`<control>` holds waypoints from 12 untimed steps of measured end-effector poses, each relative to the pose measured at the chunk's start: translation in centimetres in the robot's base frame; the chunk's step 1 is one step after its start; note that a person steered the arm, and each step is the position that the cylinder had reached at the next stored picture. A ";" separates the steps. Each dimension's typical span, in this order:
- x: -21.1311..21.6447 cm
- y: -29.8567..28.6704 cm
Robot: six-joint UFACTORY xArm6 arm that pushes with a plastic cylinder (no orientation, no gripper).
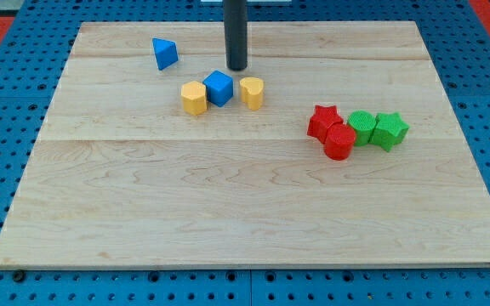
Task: Move the blue triangle closer to the blue cube
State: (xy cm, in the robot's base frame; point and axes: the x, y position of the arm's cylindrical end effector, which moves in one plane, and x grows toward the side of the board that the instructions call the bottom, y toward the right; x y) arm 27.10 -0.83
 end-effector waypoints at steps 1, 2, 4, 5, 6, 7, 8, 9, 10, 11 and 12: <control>-3.3 -0.3; -6.1 -10.1; 0.2 -14.0; 0.6 -13.6; 2.2 -7.0; 3.5 -7.6; 3.3 -8.9; -0.8 -12.2; 2.3 -12.7; 2.8 -8.4; 2.9 -7.7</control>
State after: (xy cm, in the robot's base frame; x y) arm 29.99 -8.53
